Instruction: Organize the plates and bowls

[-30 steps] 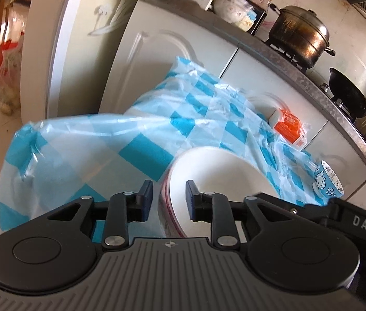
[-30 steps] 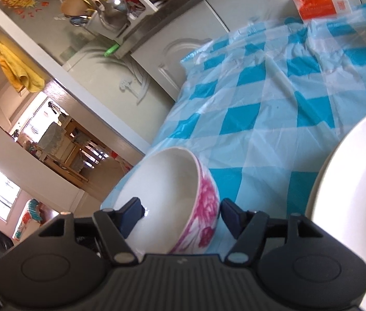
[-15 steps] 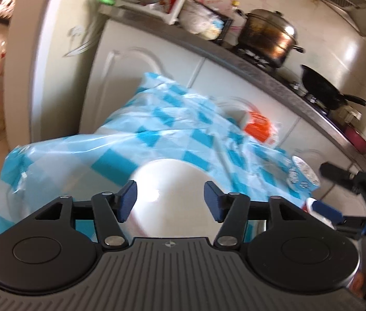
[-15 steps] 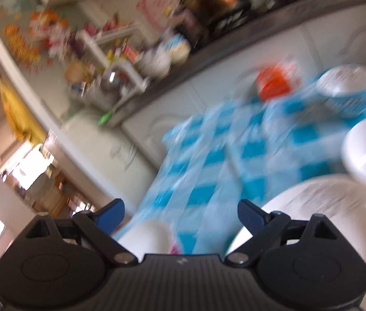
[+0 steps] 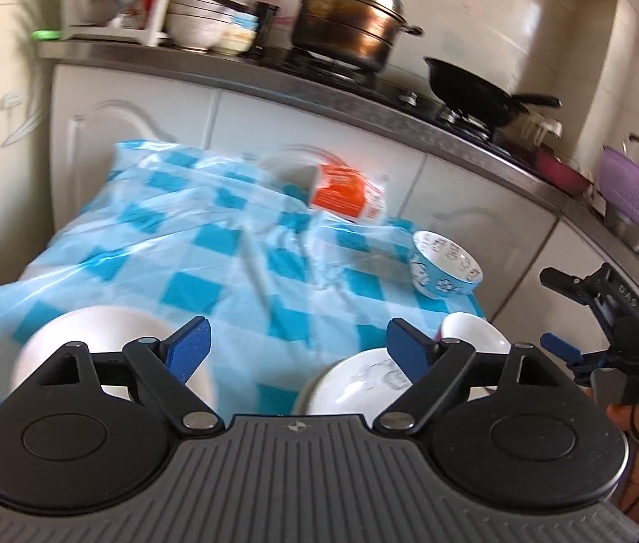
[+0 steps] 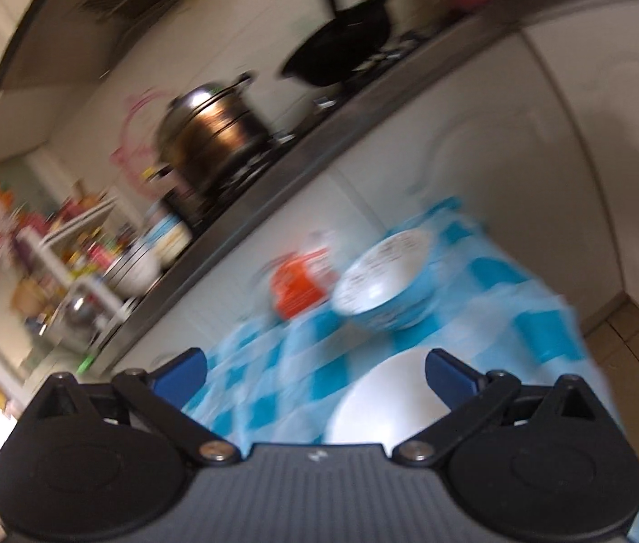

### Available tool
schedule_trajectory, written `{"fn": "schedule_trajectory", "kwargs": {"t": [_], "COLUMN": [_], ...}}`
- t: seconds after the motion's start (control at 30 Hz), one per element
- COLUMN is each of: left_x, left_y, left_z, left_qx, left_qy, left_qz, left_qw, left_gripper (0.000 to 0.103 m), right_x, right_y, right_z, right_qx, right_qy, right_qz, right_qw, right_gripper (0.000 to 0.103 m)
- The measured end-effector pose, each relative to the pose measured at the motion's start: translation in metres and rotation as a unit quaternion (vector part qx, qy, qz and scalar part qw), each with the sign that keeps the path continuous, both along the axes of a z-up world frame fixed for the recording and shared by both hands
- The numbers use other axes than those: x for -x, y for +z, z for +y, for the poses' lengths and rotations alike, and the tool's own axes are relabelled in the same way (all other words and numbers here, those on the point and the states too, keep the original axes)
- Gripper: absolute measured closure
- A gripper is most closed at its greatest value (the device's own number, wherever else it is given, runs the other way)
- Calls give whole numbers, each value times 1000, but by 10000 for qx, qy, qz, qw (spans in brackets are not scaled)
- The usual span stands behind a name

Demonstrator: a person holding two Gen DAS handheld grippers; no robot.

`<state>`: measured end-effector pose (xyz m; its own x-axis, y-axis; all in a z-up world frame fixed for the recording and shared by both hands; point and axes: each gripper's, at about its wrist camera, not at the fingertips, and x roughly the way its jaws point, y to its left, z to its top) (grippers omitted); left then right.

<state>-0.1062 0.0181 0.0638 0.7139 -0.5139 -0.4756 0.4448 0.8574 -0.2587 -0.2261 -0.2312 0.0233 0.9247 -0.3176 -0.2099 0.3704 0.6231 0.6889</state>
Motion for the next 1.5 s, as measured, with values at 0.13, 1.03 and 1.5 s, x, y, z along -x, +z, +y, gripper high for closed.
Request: {"fn": "schedule_trajectory", "kwargs": {"t": [0.13, 1.03, 1.5], "left_x": [-15, -164, -201], "left_y": [3, -37, -73], "left_z": [-31, -230, -269], "left_qx": [-161, -815, -771], "left_qy": [-196, -586, -673], "left_qz": [45, 984, 1394], "left_qw": [9997, 9901, 9849], "left_gripper": [0, 24, 83], "right_x": [5, -88, -103], "right_y": [-17, -62, -67], "right_z": [-45, -169, -172], "right_qx": [-441, -1223, -870], "right_qy": [-168, 688, 787], "right_qz": [-155, -205, 161], "right_qw": [9988, 9899, 9930], "right_gripper": [1, 45, 50]}}
